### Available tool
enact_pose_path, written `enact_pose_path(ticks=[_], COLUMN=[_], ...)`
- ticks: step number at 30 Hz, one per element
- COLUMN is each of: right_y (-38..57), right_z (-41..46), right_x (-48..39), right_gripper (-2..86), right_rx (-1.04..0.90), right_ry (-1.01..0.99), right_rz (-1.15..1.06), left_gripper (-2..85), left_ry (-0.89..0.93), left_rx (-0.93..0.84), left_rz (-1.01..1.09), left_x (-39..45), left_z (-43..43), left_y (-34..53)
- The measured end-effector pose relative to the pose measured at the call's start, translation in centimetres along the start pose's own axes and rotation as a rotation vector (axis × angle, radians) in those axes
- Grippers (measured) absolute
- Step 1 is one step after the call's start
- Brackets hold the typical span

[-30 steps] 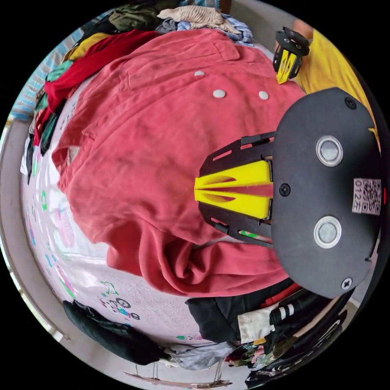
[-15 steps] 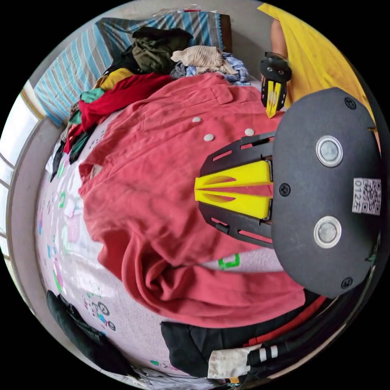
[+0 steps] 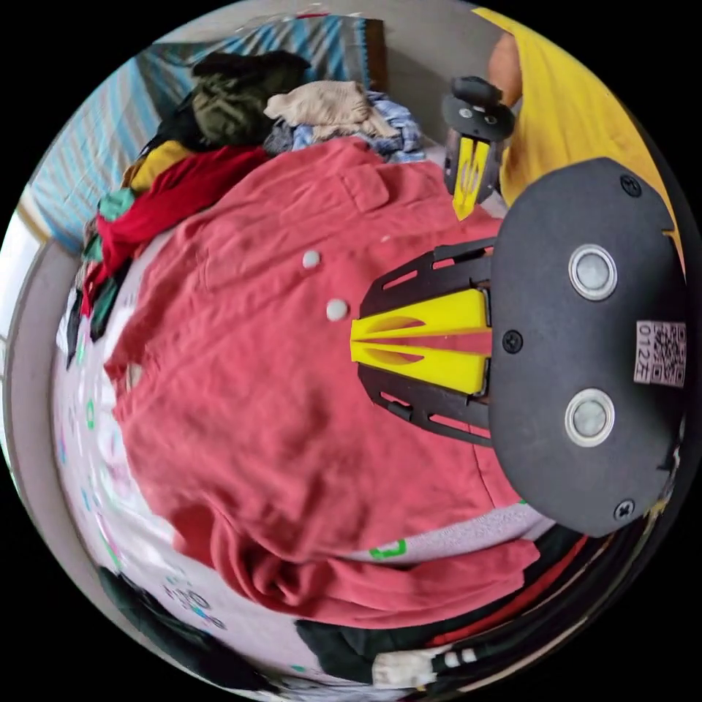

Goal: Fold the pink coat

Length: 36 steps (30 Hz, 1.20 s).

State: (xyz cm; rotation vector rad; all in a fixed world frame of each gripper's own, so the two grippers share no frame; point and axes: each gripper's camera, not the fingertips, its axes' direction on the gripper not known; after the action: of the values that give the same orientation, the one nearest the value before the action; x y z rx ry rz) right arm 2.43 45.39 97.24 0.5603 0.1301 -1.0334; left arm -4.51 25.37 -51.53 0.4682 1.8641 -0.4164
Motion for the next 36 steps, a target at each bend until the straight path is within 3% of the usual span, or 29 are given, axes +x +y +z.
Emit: enact_pose_path(ticks=[3,7,9,13,15,17,22,24,27,28,33,36], right_y=[5.1,11.4,13.5,14.2,13.8,13.9,17.4,20.5,24.6,25.4,29.9,30.3], right_z=[-4.9,-8.4,-8.8,-8.6,-8.3,-8.3,-13.4,-17.3,-22.6,-23.7,-33.0,-37.1], right_x=[3.3,7.7,9.8,11.2,11.9,13.0,18.2,22.0,26.7,27.6,34.6,37.1], right_gripper=[2.5,5.8,8.6,8.9,7.0,2.7,0.8,0.5,0.3,0.3,0.2,0.2], right_rx=[0.195,0.257,0.196,0.161,0.117,0.076,0.158,0.257,0.43,0.466,0.767,0.877], right_ry=[0.15,0.421,0.492,0.517,0.544,0.547,0.348,0.165,-0.021,-0.052,-0.413,-0.582], right_rz=[0.198,0.367,0.355,0.265,0.217,0.22,0.382,0.512,0.645,0.664,0.707,0.675], left_gripper=[0.3,0.3,0.3,0.3,0.3,0.3,0.2,0.2,0.3,0.3,0.7,1.5], left_ry=[-0.005,-0.12,-0.167,-0.191,-0.205,-0.175,0.004,0.002,-0.059,-0.113,0.087,0.33], left_rx=[-0.025,-0.118,-0.191,-0.159,-0.193,-0.089,-0.039,-0.077,-0.267,-0.345,-0.226,-0.103], left_rz=[0.214,0.397,0.421,0.382,0.351,0.335,0.495,0.589,0.683,0.681,0.569,0.395], left_x=[6.9,14.3,15.7,16.2,16.3,17.1,22.2,24.5,26.4,26.2,22.3,17.5], left_z=[0.3,3.3,5.1,4.6,4.1,1.5,-0.3,0.8,4.9,6.6,2.7,-1.8], left_y=[-1.3,-2.1,-2.3,-2.8,-3.4,-3.8,-5.5,-5.8,-5.9,-5.7,-7.3,-9.6])
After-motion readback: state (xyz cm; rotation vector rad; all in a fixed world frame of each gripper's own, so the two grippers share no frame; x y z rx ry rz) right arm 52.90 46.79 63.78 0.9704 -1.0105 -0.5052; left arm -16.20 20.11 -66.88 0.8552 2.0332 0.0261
